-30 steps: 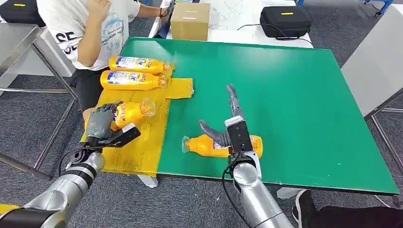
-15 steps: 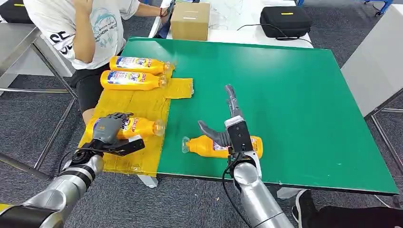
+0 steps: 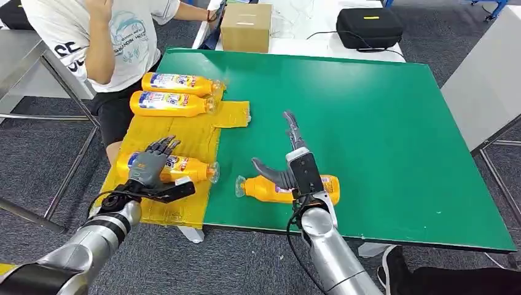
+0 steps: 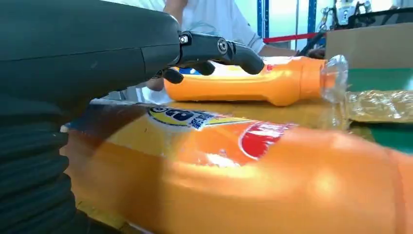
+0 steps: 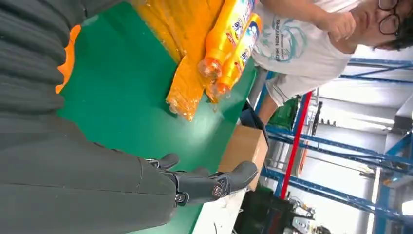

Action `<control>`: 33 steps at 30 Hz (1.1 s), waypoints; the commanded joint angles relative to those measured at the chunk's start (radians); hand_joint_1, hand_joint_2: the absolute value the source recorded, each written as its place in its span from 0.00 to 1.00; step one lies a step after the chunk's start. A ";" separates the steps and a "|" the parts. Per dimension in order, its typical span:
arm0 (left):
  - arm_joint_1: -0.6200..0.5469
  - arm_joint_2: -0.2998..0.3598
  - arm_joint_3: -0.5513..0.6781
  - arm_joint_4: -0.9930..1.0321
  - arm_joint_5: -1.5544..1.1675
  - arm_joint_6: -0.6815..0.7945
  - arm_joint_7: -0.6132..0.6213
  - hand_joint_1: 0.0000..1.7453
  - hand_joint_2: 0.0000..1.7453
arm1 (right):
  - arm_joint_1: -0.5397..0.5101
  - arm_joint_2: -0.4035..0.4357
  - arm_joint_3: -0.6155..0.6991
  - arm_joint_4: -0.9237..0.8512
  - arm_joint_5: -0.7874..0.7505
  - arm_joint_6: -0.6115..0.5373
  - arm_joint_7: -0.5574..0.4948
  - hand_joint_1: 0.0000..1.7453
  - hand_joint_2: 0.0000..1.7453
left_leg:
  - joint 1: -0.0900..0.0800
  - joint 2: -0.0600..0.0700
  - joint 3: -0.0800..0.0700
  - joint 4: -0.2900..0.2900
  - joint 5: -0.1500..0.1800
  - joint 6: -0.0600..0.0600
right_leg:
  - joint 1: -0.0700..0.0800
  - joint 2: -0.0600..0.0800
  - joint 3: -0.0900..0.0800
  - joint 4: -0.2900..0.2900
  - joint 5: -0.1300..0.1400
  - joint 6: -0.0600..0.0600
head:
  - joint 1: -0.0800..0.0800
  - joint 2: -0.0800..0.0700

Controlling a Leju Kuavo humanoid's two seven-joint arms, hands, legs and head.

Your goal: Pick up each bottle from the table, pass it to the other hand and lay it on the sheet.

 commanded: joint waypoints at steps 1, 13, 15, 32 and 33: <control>-0.018 -0.040 0.108 0.019 0.135 0.033 -0.142 0.00 1.00 | -0.065 -0.014 0.018 0.119 0.010 0.007 0.021 0.00 1.00 | 0.000 0.000 0.004 -0.001 -0.001 -0.001 | 0.000 0.000 0.004 0.000 -0.001 -0.001 | 0.000 0.000; 0.163 -0.021 0.107 -0.369 0.690 -0.147 -0.243 0.00 1.00 | -0.038 -0.041 0.035 0.140 0.106 -0.050 0.061 0.00 0.00 | 0.001 0.000 0.004 -0.001 -0.002 -0.001 | 0.001 0.000 0.004 -0.001 -0.002 -0.001 | 0.000 0.000; 0.184 -0.020 0.107 -0.406 0.760 -0.171 -0.243 0.00 1.00 | -0.023 -0.048 0.037 0.133 0.129 -0.058 0.079 0.00 0.00 | 0.001 0.000 0.005 0.000 -0.003 -0.001 | 0.001 0.000 0.005 -0.001 -0.002 -0.001 | 0.000 0.000; 0.185 -0.163 0.269 -0.388 0.921 -0.508 -0.243 0.00 1.00 | 0.063 -0.123 -0.018 0.168 0.356 -0.069 0.237 0.00 1.00 | 0.000 -0.002 0.003 -0.001 -0.001 -0.001 | 0.000 -0.001 0.003 -0.001 -0.001 -0.001 | 0.000 0.000; 0.185 -0.163 0.269 -0.388 0.921 -0.508 -0.243 0.00 1.00 | 0.063 -0.123 -0.018 0.168 0.356 -0.069 0.237 0.00 1.00 | 0.000 -0.002 0.005 0.000 -0.003 -0.001 | 0.000 -0.001 0.005 0.000 -0.003 -0.001 | 0.000 0.000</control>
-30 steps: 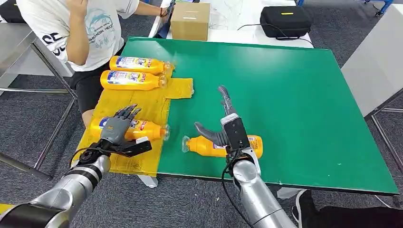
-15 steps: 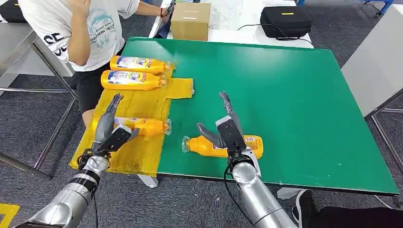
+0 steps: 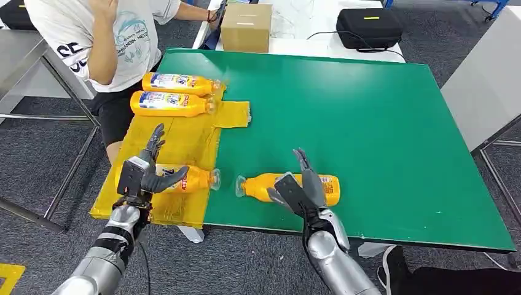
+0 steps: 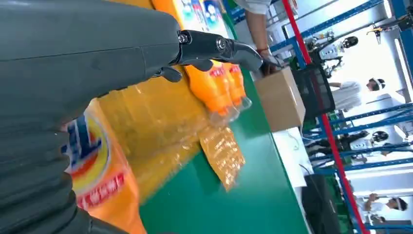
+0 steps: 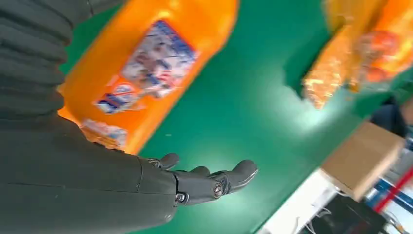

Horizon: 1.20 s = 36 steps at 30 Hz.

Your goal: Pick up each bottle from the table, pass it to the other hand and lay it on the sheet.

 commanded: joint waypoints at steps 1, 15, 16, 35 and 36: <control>-0.037 -0.046 0.062 0.036 -0.008 -0.014 0.003 0.00 1.00 | -0.023 -0.029 -0.019 0.077 0.013 0.012 0.001 0.00 1.00 | 0.001 -0.001 0.004 0.000 -0.002 -0.001 | 0.001 -0.001 0.004 0.000 -0.002 -0.001 | 0.000 0.000; -0.064 -0.090 0.108 0.070 -0.030 -0.122 0.003 0.00 1.00 | -0.089 -0.114 -0.023 0.217 0.221 0.124 0.115 0.00 1.00 | 0.000 -0.002 0.005 0.000 -0.001 -0.001 | 0.000 -0.003 0.006 -0.001 -0.002 -0.001 | 0.000 0.000; -0.067 -0.090 0.111 0.074 -0.026 -0.133 0.003 0.00 1.00 | -0.106 -0.124 -0.014 0.232 0.231 0.143 0.121 0.00 1.00 | 0.001 -0.002 0.004 0.000 -0.001 -0.001 | 0.000 -0.002 0.005 -0.001 -0.001 -0.001 | 0.000 0.000; -0.157 -0.112 0.038 0.164 0.008 -0.289 0.003 0.00 1.00 | -0.591 -0.363 0.224 0.535 0.081 0.926 0.054 1.00 1.00 | -0.003 -0.003 0.005 0.001 0.003 0.003 | -0.003 -0.002 0.006 0.001 0.002 0.003 | 0.000 0.000; -0.166 -0.114 0.031 0.174 0.014 -0.282 0.003 0.00 1.00 | -0.611 -0.386 0.248 0.520 0.051 0.954 0.055 1.00 1.00 | -0.003 -0.004 0.005 0.003 0.002 0.002 | -0.003 -0.003 0.006 0.002 0.001 0.003 | 0.000 0.000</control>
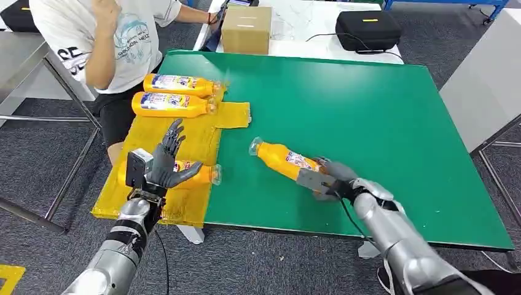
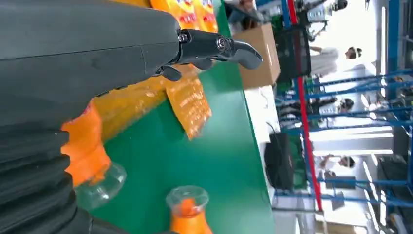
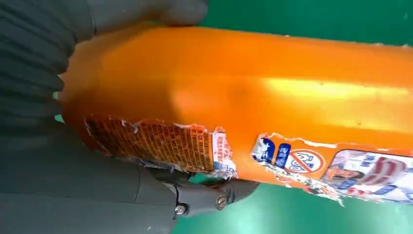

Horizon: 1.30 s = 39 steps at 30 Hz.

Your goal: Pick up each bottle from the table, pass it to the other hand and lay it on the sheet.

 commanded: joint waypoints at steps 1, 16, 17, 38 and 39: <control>-0.112 -0.019 -0.053 0.139 0.016 -0.027 0.003 0.00 1.00 | -0.259 -0.134 0.162 0.180 -0.164 0.314 -0.023 1.00 1.00 | -0.001 -0.004 -0.001 0.002 0.000 0.000 | -0.001 -0.003 0.000 0.002 -0.002 -0.001 | 0.000 0.000; -0.069 -0.024 -0.067 0.096 0.043 0.091 0.003 0.00 1.00 | 0.090 0.017 0.144 -0.065 -0.441 -0.396 -0.003 1.00 1.00 | 0.002 0.001 0.004 -0.002 -0.003 -0.002 | 0.003 0.001 0.006 -0.003 -0.001 -0.002 | 0.000 0.000; -0.069 -0.030 -0.065 0.090 0.039 0.098 0.003 0.00 1.00 | 0.111 0.043 0.140 -0.090 -0.422 -0.417 0.016 1.00 1.00 | 0.002 0.003 0.003 -0.002 -0.002 -0.002 | 0.003 0.003 0.003 -0.003 -0.001 -0.002 | 0.000 0.000; -0.079 -0.093 -0.130 0.059 0.089 0.041 0.120 0.00 1.00 | 0.244 0.348 -0.037 -0.191 -0.271 -0.755 -0.170 1.00 1.00 | 0.003 0.000 -0.004 -0.001 -0.002 -0.002 | 0.002 0.000 -0.004 0.001 -0.002 -0.002 | 0.000 0.000; -0.079 -0.093 -0.130 0.059 0.089 0.041 0.120 0.00 1.00 | 0.244 0.348 -0.037 -0.191 -0.271 -0.755 -0.170 1.00 1.00 | 0.003 0.001 -0.001 0.000 -0.004 -0.003 | 0.002 0.001 -0.002 0.001 -0.004 -0.003 | 0.000 0.000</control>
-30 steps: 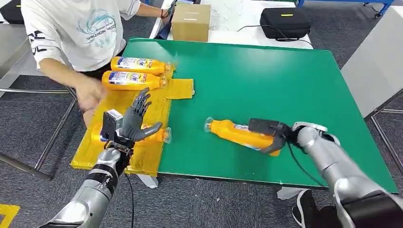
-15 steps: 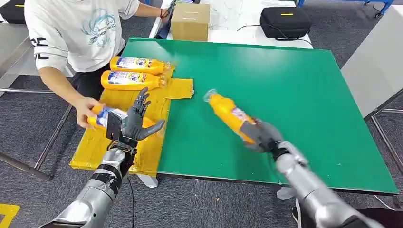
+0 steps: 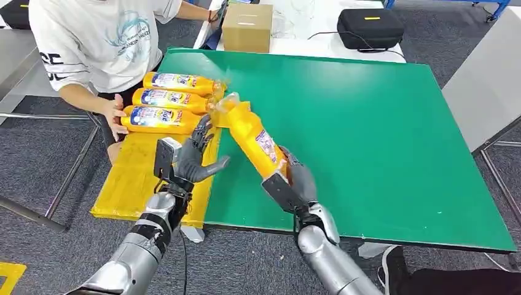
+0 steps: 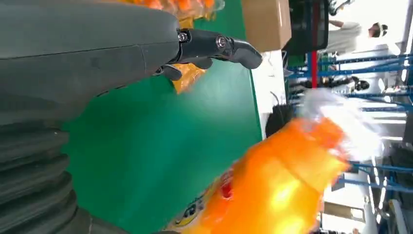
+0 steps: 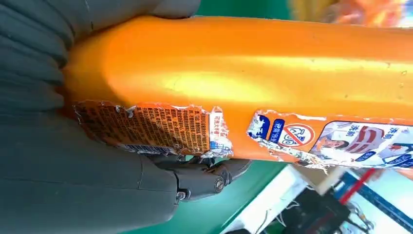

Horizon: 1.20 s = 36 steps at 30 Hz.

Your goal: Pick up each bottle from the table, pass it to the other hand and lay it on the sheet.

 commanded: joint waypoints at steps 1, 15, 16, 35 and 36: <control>-0.033 0.008 -0.036 0.018 0.010 -0.014 0.013 0.00 1.00 | -0.032 0.050 -0.040 0.052 -0.008 -0.005 -0.015 1.00 1.00 | 0.001 0.002 0.006 0.000 -0.003 -0.002 | 0.001 0.002 0.006 0.000 -0.002 -0.002 | 0.000 0.000; -0.027 0.024 -0.136 -0.008 0.118 -0.163 0.068 0.00 1.00 | -0.123 0.105 0.020 0.214 0.000 0.072 -0.095 1.00 1.00 | 0.001 0.003 0.004 0.000 -0.002 -0.001 | 0.001 0.003 0.003 0.000 -0.001 -0.002 | 0.000 0.000; -0.026 0.025 -0.142 -0.012 0.128 -0.173 0.070 0.00 1.00 | -0.134 0.111 0.033 0.233 0.002 0.086 -0.097 1.00 1.00 | 0.001 0.004 0.006 0.000 -0.003 -0.002 | 0.001 0.004 0.005 0.001 -0.002 -0.002 | 0.000 0.000; -0.029 0.035 -0.171 -0.007 0.167 -0.205 0.089 0.00 1.00 | -0.185 0.194 0.197 0.384 0.090 0.158 -0.073 1.00 1.00 | 0.001 0.002 0.006 0.000 -0.003 -0.002 | 0.001 0.002 0.005 0.001 -0.003 -0.002 | 0.000 0.000; -0.029 0.035 -0.171 -0.007 0.167 -0.205 0.089 0.00 1.00 | -0.185 0.194 0.197 0.384 0.090 0.158 -0.073 1.00 1.00 | 0.001 0.001 0.003 0.000 -0.001 -0.001 | 0.001 0.001 0.002 0.000 -0.002 -0.001 | 0.001 0.000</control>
